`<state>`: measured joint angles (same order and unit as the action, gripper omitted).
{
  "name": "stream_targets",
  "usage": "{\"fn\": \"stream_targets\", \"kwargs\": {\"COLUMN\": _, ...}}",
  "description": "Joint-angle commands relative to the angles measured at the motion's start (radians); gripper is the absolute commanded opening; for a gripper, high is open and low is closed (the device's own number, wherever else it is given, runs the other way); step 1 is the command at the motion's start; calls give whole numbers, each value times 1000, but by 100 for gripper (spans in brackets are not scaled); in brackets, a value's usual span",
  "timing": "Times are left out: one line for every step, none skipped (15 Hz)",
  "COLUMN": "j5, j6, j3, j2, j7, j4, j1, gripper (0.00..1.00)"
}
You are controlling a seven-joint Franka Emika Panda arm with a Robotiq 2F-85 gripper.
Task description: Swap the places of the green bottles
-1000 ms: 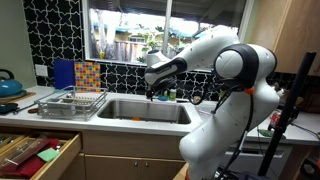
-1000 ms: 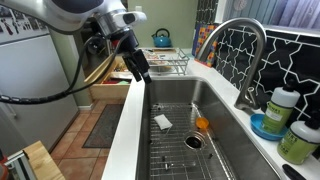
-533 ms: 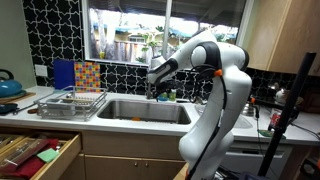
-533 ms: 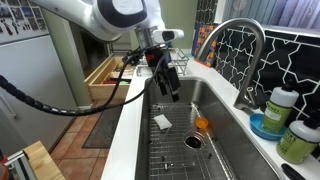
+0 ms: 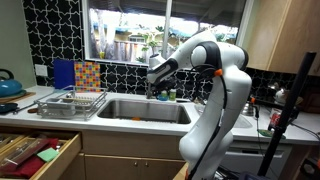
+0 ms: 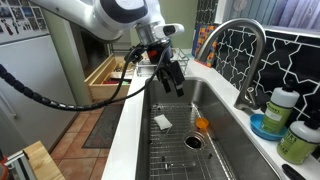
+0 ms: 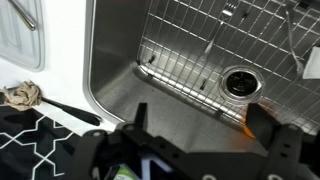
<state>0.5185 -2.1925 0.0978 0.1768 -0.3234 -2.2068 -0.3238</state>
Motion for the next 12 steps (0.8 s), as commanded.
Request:
{"fn": "stream_targets", "kwargs": {"j5": 112, "j6": 38, "j3": 44, "j2": -201, "j7": -97, "j4": 163, "j1": -5, "gripper": 100}}
{"fn": "stream_targets", "kwargs": {"j5": 123, "j6": 42, "j3": 63, "j2": -235, "j7": -134, "j4": 197, "j1": -1, "gripper": 100}}
{"fn": "stream_targets", "kwargs": {"j5": 120, "j6": 55, "j3": 83, "j2": -273, "j7": -151, "j4": 236, "j1": 6, "gripper": 100}}
{"fn": "stream_targets", "kwargs": {"j5": 98, "j6": 72, "j3": 103, "j2": -313, "j7": -157, "j4": 280, "j1": 11, "gripper": 100}}
{"fn": "stream_targets", "kwargs": {"j5": 83, "j6": 86, "j3": 123, "j2": -355, "j7": -172, "j4": 325, "j1": 13, "gripper": 100}}
{"fn": "stream_targets", "kwargs": {"j5": 73, "j6": 104, "j3": 140, "j2": -387, "j7": -182, "j4": 365, "j1": 16, "gripper": 100}}
{"fn": "stream_targets", "kwargs": {"j5": 62, "j6": 121, "j3": 155, "j2": -416, "j7": -191, "j4": 399, "j1": 19, "gripper": 100}}
{"fn": "stream_targets", "kwargs": {"j5": 51, "j6": 140, "j3": 167, "j2": -440, "j7": -199, "j4": 430, "j1": 23, "gripper": 100}}
{"fn": "stream_targets", "kwargs": {"j5": 74, "j6": 84, "j3": 169, "j2": -378, "j7": -169, "j4": 349, "j1": 31, "gripper": 100}}
{"fn": "stream_targets", "kwargs": {"j5": 67, "j6": 99, "j3": 178, "j2": -404, "j7": -174, "j4": 381, "j1": 32, "gripper": 100}}
{"fn": "stream_targets", "kwargs": {"j5": 64, "j6": 106, "j3": 183, "j2": -422, "j7": -176, "j4": 403, "j1": 33, "gripper": 100}}
{"fn": "stream_targets", "kwargs": {"j5": 63, "j6": 109, "j3": 184, "j2": -432, "j7": -179, "j4": 412, "j1": 34, "gripper": 100}}
